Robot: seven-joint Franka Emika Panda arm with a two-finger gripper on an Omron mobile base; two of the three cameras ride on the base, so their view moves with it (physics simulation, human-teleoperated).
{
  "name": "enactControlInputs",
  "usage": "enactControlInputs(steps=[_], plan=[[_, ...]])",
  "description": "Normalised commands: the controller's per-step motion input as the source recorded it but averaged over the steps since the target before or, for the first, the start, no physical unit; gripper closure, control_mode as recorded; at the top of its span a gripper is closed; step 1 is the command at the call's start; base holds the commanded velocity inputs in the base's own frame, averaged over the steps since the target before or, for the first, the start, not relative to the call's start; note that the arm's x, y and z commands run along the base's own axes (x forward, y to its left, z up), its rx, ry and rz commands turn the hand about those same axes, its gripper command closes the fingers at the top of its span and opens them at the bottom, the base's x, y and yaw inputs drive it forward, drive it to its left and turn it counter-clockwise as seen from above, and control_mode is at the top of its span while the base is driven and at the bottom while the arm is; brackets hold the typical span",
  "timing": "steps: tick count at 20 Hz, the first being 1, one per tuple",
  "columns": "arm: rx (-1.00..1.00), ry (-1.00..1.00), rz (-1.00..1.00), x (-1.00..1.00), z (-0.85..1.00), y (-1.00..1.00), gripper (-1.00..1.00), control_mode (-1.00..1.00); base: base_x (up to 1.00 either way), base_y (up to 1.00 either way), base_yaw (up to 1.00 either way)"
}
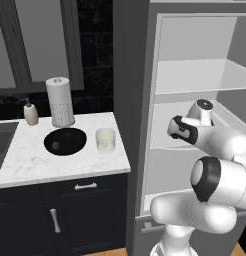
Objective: Grab a lemon wedge from the fridge and one ice cube from the ice bowl, and put them in the glass of lemonade.
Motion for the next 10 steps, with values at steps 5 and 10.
enactControlInputs(steps=[5,10], plan=[[0.0,0.03,0.0,0.17,0.03,0.0,-1.0,-1.0,0.0,0.0,0.0],[0.0,0.05,0.0,0.02,-0.04,0.0,-1.0,-1.0,0.0,0.0,0.0]])
